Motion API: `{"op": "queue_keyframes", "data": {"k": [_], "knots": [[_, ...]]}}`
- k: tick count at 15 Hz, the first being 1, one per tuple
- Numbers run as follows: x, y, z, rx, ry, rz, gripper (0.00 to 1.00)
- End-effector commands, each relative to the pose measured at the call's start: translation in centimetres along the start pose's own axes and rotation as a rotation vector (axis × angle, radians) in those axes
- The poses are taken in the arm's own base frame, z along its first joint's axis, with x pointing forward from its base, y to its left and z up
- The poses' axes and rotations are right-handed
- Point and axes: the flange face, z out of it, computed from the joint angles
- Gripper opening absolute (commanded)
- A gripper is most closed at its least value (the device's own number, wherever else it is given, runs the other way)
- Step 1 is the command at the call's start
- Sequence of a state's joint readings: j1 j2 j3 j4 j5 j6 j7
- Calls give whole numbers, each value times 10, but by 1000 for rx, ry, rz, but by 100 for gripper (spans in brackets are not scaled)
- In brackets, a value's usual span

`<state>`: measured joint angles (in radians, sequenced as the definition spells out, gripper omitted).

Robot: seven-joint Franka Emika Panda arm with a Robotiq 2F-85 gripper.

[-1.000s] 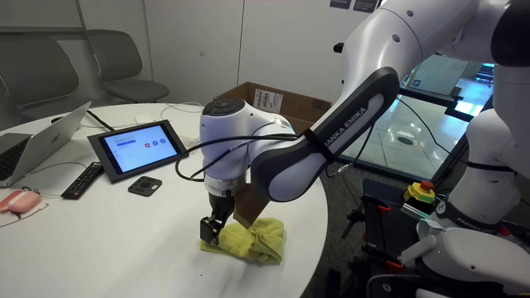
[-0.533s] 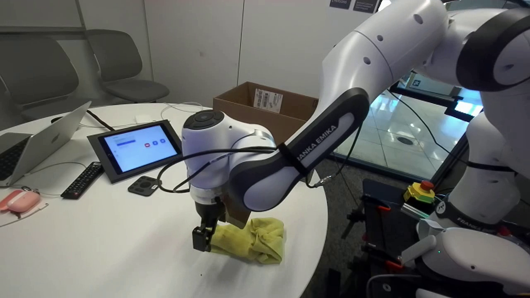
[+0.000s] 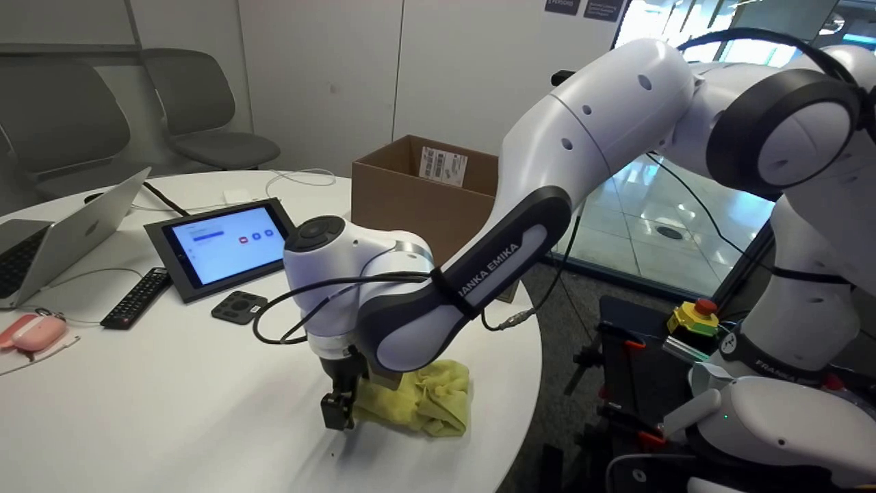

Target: Pick up the pen, put it on the lime towel, fold the towel, pick up the folded towel and put it in the box.

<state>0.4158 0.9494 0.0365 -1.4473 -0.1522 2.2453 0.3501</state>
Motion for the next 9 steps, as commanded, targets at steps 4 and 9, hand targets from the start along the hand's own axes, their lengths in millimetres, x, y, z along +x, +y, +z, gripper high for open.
{"op": "queue_keyframes", "data": {"k": [4, 9], "knots": [[14, 0, 11, -20, -35, -6, 100], [17, 2, 7, -19, -37, 8, 58]]}}
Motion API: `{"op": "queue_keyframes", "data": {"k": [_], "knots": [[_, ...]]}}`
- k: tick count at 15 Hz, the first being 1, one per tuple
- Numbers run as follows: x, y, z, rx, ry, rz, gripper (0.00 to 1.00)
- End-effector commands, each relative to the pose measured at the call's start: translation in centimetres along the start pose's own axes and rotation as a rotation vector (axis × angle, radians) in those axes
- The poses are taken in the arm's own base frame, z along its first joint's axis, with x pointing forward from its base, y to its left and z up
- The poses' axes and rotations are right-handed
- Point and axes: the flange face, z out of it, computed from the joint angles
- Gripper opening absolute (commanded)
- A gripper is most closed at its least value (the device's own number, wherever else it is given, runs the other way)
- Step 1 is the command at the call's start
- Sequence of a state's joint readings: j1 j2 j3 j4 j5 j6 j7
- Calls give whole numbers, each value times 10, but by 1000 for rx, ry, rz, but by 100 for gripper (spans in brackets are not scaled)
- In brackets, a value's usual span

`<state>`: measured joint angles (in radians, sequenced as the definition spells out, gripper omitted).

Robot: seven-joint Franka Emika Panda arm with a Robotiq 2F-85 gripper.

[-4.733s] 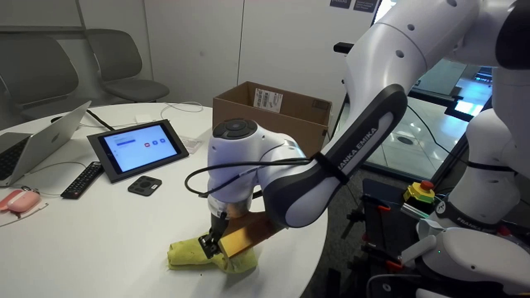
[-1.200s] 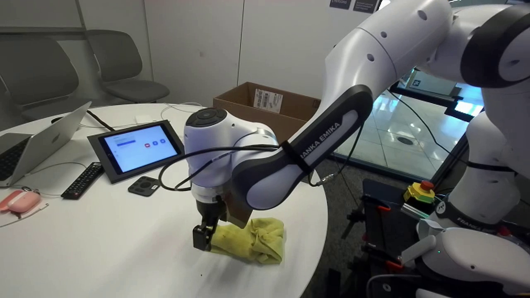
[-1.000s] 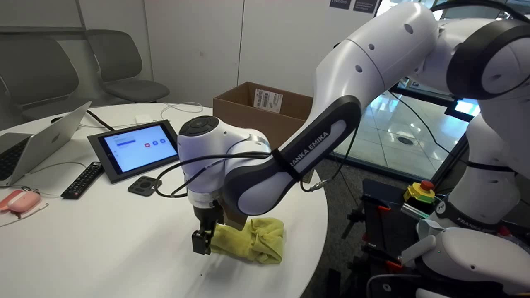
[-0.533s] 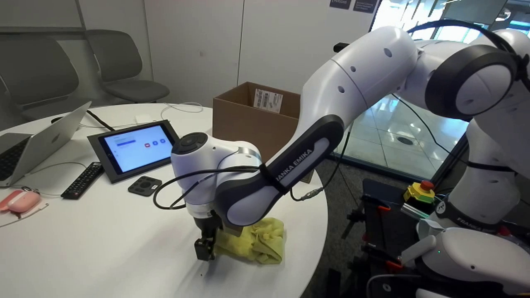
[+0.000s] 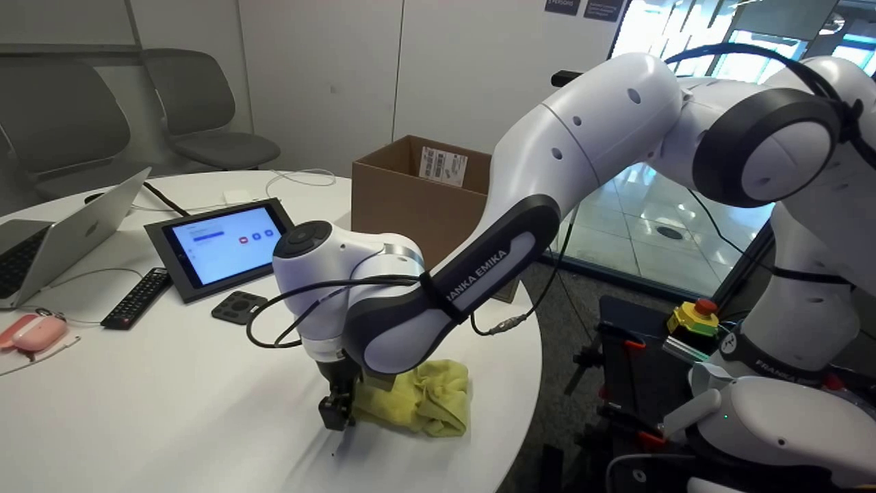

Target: Pick up the pen, put it on the lime towel, fold the towel, pick up the folded towel and put it in the box.

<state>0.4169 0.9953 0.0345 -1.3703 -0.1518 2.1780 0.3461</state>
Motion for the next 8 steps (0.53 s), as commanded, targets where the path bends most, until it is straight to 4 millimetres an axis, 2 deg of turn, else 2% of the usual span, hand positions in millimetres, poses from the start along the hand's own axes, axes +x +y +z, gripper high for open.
{"op": "queue_keyframes", "data": {"k": [1, 7, 8], "knots": [[8, 3, 0, -3, -2, 9, 50], [6, 8, -8, -11, 10, 34, 3], [6, 11, -10, -14, 10, 42, 1]]}}
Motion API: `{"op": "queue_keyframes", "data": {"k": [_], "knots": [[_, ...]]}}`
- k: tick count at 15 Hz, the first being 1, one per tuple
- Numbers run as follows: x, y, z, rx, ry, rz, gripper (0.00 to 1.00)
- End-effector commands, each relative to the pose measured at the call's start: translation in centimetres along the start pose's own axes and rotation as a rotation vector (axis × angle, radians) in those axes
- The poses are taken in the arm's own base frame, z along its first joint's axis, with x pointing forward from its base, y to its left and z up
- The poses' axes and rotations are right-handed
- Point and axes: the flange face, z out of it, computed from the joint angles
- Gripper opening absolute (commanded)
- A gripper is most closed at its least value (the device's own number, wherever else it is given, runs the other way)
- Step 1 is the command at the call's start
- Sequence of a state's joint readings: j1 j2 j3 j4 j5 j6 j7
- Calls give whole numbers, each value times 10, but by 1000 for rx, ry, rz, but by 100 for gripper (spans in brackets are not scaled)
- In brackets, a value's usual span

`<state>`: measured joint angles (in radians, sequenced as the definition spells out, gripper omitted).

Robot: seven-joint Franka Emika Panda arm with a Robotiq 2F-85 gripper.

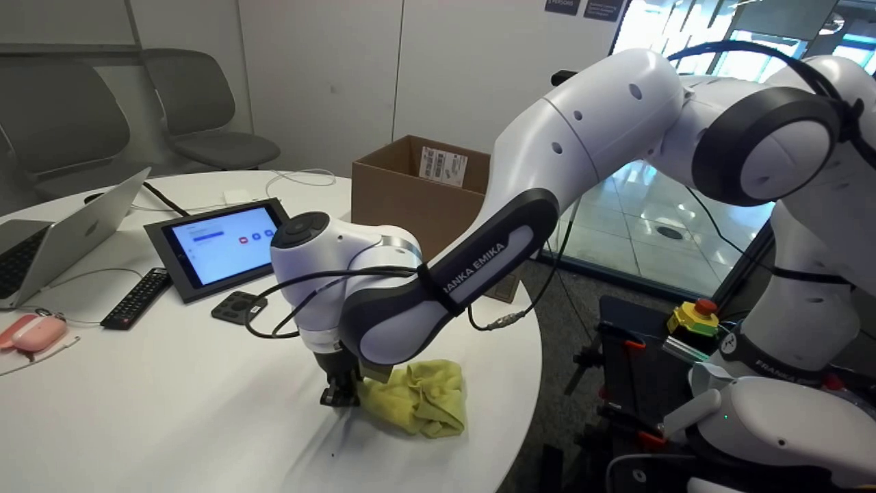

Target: Pick up the pen, put it on the lime towel, fold the towel, pick up the folded towel and put it in the box.

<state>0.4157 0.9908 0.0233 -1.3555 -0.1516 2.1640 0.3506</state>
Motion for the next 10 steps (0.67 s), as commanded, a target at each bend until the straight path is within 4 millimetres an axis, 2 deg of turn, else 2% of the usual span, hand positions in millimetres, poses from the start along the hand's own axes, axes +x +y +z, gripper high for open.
{"op": "queue_keyframes", "data": {"k": [1, 3, 6, 10], "knots": [[0, 5, -5, -9, 7, 38, 0], [-2, 6, -9, -11, 10, 79, 3], [-9, 8, -17, -23, 15, 180, 4], [-26, 4, -25, -54, 27, 348, 4]]}}
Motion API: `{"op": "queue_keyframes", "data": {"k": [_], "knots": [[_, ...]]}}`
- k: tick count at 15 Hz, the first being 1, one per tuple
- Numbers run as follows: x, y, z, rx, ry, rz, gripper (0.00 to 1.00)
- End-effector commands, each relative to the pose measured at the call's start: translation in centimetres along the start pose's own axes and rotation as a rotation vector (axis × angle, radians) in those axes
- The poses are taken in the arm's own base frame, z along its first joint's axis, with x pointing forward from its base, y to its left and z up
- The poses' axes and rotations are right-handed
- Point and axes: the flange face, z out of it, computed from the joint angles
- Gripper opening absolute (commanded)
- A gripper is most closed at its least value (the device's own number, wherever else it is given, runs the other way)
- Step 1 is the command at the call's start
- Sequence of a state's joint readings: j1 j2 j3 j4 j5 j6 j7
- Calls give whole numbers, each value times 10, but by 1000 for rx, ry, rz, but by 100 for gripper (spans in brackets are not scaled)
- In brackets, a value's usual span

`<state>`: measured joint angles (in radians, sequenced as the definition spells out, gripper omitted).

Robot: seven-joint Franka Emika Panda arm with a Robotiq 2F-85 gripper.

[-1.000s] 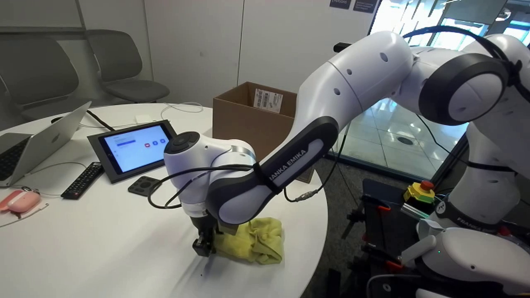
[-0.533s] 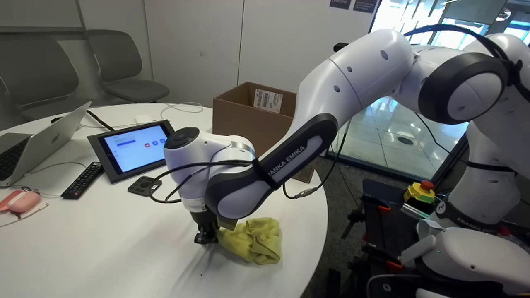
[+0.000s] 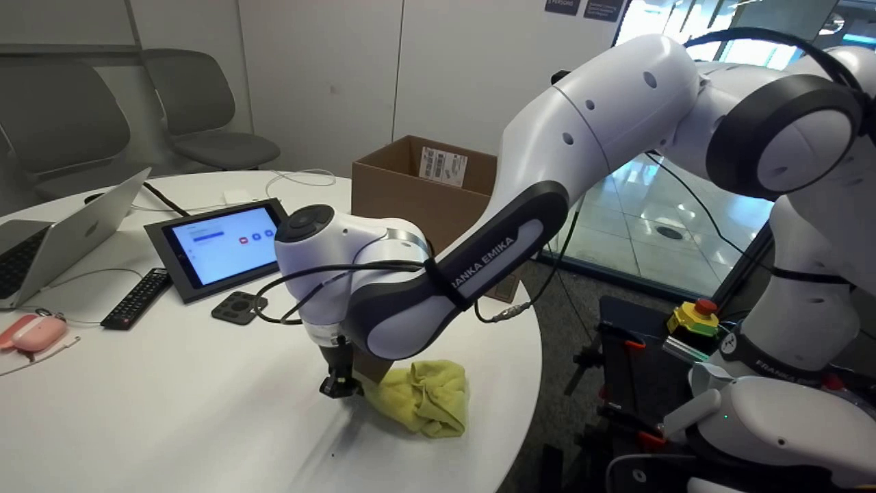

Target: Pick up the pen, put it on the lime towel, fold the towel, pick up the folded towel and put it in the box.

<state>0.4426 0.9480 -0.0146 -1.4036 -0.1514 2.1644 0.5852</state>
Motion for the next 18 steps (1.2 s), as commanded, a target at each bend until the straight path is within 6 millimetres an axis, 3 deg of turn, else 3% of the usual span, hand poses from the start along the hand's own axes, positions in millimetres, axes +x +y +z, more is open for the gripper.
{"op": "queue_keyframes", "data": {"k": [1, 5, 8, 18], "knots": [[-24, 3, -18, -32, 21, 160, 4], [-45, -4, -25, -81, 64, 333, 9], [-57, -3, -30, -114, 96, 449, 5], [-87, 45, -54, -218, 137, 716, 4]]}}
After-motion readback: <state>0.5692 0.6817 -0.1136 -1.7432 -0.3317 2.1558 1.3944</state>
